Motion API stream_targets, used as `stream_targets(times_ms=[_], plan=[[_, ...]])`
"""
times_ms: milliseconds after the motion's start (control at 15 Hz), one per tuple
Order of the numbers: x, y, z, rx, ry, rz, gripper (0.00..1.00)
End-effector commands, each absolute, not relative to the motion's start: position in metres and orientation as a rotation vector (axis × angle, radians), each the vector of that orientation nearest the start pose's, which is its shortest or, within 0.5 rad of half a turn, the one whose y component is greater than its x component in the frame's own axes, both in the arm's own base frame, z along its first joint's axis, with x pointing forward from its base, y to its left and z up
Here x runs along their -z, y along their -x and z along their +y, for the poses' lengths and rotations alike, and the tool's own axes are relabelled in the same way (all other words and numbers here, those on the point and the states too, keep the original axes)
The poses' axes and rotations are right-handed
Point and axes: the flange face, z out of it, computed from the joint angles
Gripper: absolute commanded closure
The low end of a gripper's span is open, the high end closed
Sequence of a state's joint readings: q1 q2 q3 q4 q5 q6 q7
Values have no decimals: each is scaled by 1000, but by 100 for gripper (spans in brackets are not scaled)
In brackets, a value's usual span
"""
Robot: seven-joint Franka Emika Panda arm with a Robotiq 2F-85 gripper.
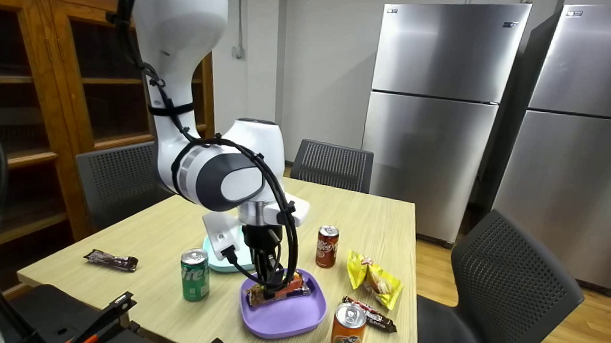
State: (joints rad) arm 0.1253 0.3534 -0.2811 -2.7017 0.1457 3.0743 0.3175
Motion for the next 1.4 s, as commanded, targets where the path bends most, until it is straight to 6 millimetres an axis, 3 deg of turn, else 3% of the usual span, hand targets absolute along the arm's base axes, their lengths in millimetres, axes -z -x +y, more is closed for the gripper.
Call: stream_targets(times_ms=[0,467,533,933,1333], plan=[[-129,-395,-78,69,3027,1041,84],[-124,-397,-76,59,2985,1130,84],[-124,-397,-76,55,2983,1138,37],[-128,-394,-81,78,2965,1196,0],[-138,-396,-95,147,3030,1218,0]])
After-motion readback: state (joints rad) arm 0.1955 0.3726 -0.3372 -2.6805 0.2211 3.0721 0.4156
